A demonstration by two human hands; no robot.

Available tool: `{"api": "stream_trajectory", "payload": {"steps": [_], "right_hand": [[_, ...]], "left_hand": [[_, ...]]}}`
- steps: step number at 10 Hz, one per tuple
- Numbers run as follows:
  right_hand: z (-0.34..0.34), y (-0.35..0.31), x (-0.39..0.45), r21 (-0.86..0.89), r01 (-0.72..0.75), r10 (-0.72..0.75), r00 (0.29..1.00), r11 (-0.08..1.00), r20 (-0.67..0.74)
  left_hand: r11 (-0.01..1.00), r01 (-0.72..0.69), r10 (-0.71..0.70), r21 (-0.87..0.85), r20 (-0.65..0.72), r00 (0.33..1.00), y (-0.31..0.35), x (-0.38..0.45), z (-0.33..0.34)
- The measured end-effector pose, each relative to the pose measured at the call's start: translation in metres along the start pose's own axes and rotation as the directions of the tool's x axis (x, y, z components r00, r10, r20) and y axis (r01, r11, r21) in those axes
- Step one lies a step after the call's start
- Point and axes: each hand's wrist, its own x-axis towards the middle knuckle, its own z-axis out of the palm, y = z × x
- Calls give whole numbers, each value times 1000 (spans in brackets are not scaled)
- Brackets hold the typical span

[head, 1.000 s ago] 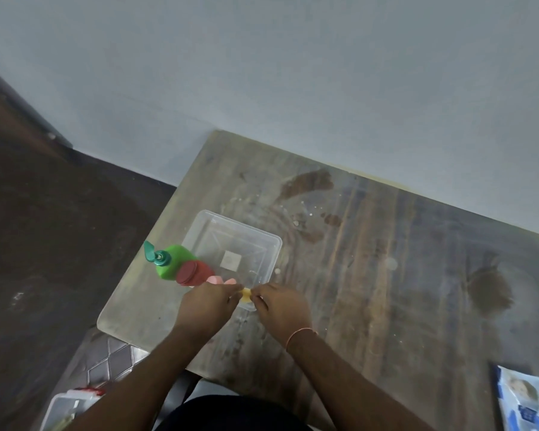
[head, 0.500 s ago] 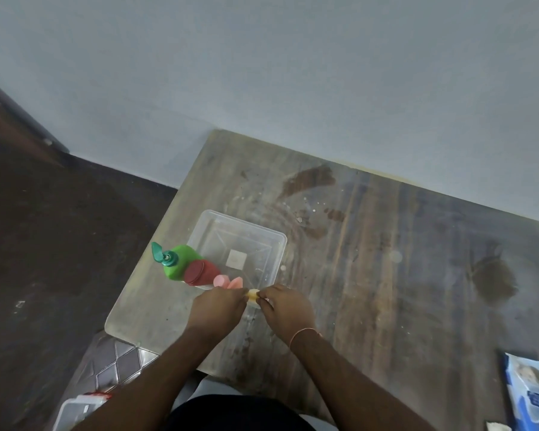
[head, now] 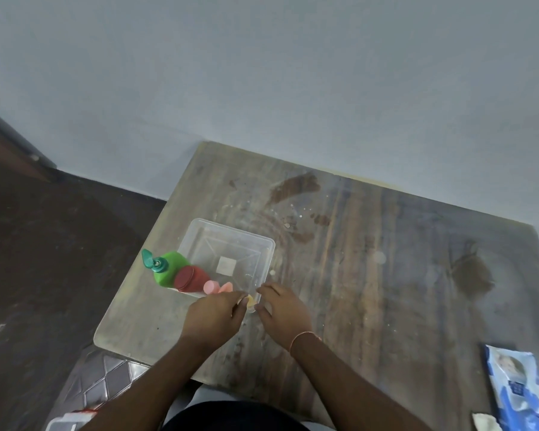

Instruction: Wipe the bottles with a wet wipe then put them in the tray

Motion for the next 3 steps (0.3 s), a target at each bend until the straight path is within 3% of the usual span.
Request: {"api": "stream_trajectory", "payload": {"steps": [2,3], "right_hand": [[-27,34,-35,44,-112,114,993,993,-39],[-46,58,-61,21,-191,192,977,981,-96]], "left_hand": [[972,-220,217,-78,-51,975,49,7,24],[968,-250,250,33,14,968,82,13,37]]}}
